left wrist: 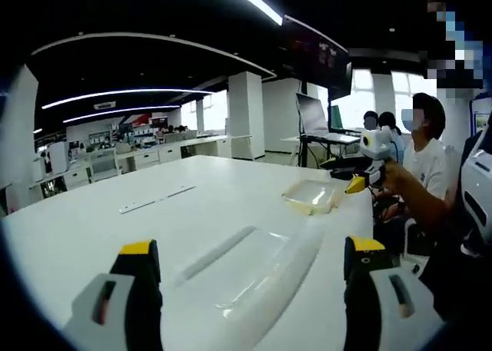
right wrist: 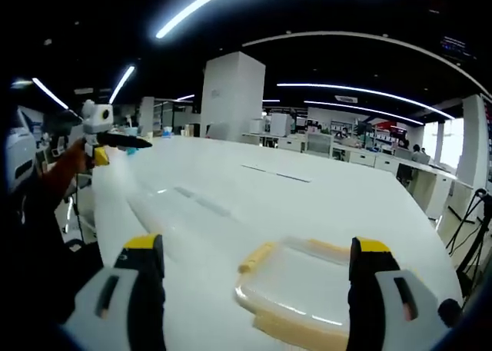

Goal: Snap each plastic latch of the storage box into its locked position after aligning the lid with the box until every specified latch is closed and the lid sits flush.

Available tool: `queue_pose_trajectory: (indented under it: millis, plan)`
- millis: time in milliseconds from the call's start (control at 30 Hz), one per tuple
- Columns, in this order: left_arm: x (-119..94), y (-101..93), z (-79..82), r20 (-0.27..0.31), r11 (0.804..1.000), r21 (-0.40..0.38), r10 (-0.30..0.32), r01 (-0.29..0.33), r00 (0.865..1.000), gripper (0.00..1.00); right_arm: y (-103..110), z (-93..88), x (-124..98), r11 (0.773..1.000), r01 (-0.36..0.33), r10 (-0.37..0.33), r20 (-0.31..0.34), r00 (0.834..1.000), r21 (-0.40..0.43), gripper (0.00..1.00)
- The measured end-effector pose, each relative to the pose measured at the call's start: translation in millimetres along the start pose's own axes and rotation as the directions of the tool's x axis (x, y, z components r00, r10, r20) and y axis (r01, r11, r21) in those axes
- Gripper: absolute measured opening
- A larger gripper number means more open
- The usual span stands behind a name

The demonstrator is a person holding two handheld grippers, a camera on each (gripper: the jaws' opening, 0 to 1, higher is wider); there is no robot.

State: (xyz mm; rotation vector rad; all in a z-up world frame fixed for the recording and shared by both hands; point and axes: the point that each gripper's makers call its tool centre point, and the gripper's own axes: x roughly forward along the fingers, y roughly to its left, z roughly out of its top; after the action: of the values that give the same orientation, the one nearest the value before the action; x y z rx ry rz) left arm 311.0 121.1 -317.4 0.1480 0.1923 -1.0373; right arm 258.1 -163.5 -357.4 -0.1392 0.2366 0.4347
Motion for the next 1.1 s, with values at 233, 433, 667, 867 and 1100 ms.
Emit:
queue_pose_trajectory:
  millis: [233, 433, 667, 867, 1100]
  plan:
    - [20.8, -17.7, 16.5, -0.048, 0.995, 0.079, -0.053, 0.056, 0.997, 0.96, -13.5, -0.6, -6.8, 1.0, -0.006, 0.005, -0.018, 1.0, -0.025, 1.0]
    - [43.7, -39.8, 26.3, -0.089, 0.985, 0.114, -0.12, 0.13, 0.989, 0.96, -20.2, -7.0, -8.4, 0.999, -0.017, 0.016, -0.039, 0.999, -0.032, 1.0]
    - [58.1, -50.3, 36.9, -0.087, 0.982, 0.081, -0.166, 0.173, 0.982, 0.87, -24.6, -12.8, -13.3, 0.999, -0.023, 0.022, -0.057, 0.998, -0.033, 1.0]
    - [76.9, -71.4, 35.9, -0.131, 0.966, 0.082, -0.234, 0.246, 0.963, 0.96, -23.8, -9.0, -21.0, 0.993, -0.114, 0.113, -0.046, 0.993, -0.019, 1.0]
    - [98.0, -93.1, 28.0, -0.218, 0.941, 0.074, -0.308, 0.33, 0.926, 1.0, -39.7, -7.7, -28.0, 0.992, -0.127, 0.126, -0.063, 0.99, -0.013, 1.0]
